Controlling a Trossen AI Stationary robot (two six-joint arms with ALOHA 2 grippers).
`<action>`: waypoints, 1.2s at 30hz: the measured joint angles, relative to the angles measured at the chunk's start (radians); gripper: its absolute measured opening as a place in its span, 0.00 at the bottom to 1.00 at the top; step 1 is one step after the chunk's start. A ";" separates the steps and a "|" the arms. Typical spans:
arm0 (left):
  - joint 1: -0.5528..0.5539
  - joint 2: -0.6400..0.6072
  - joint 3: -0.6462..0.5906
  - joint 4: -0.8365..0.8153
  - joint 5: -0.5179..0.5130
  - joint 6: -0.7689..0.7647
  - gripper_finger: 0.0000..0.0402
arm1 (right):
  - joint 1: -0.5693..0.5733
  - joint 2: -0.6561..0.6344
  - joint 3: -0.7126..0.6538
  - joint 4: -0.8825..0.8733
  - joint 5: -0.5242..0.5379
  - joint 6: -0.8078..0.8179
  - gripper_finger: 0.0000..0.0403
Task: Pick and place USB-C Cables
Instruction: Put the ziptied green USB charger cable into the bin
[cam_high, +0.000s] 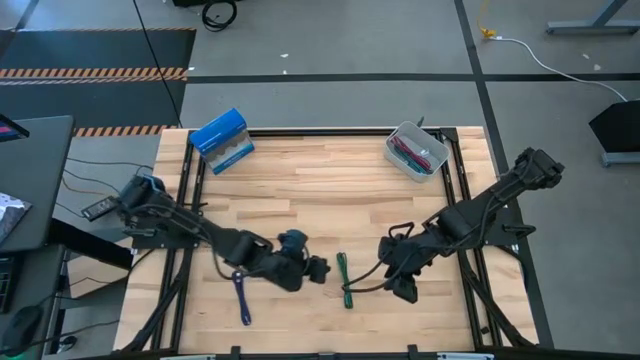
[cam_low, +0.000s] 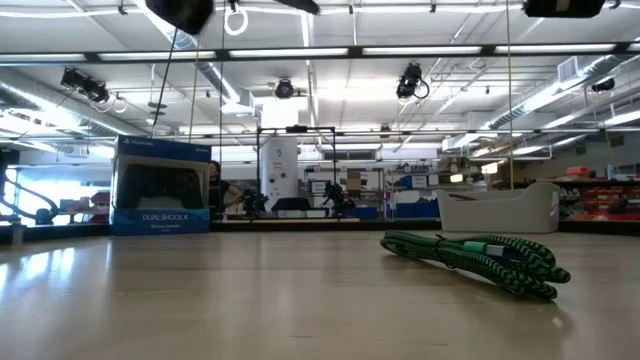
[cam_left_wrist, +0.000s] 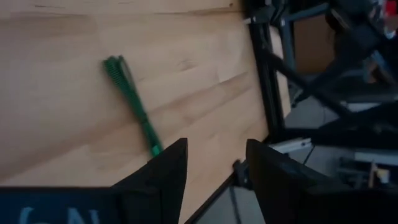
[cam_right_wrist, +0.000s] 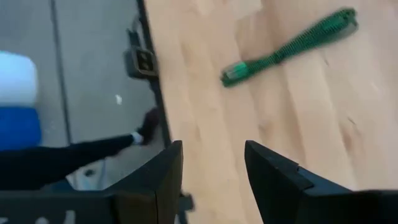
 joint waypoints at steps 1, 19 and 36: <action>0.009 0.015 0.000 0.030 0.003 0.000 0.43 | 0.000 0.001 0.000 -0.022 0.000 -0.005 0.44; -0.022 0.007 0.000 -0.061 -0.005 -0.076 0.41 | 0.003 0.126 0.000 0.092 0.106 0.251 0.44; -0.105 -0.157 0.000 -0.462 -0.051 -0.158 0.25 | -0.021 0.337 0.000 0.296 0.034 0.340 0.44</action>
